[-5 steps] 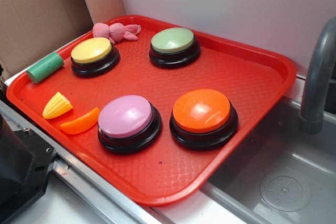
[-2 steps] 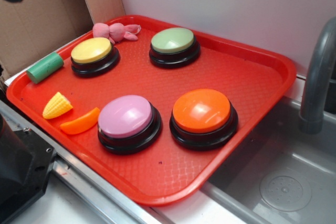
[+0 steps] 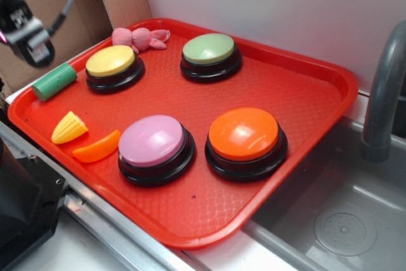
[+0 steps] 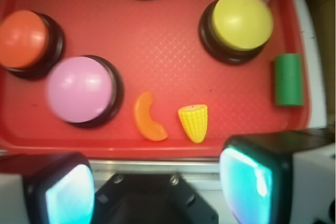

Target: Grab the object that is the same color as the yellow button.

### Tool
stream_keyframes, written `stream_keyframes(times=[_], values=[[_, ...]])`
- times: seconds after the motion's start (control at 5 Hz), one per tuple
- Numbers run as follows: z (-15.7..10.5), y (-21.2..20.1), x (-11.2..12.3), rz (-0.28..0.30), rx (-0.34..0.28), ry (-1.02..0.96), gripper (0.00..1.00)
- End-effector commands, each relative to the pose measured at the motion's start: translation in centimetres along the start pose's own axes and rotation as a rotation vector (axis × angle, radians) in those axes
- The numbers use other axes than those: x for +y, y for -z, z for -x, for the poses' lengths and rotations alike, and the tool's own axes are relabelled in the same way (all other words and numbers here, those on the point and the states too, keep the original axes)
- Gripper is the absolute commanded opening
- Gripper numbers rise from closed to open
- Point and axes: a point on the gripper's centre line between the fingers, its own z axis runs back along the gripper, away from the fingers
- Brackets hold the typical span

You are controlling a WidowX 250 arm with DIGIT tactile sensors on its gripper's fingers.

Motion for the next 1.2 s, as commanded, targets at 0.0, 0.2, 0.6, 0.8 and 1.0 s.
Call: stream_keyframes(times=[0.0,0.2,0.6,0.8,1.0], values=[[-0.6,6.4,1.5,-0.030,-0.050,0.017,1.00],[-0.3,8.4,1.9,-0.062,-0.026,0.022,1.00],[0.6,11.3,3.2,-0.046,-0.004,0.040,1.00],[0.7,11.6,3.6,-0.050,0.005,0.024,1.00],[0.5,11.7,3.6,-0.059,0.011,0.008,0.74]])
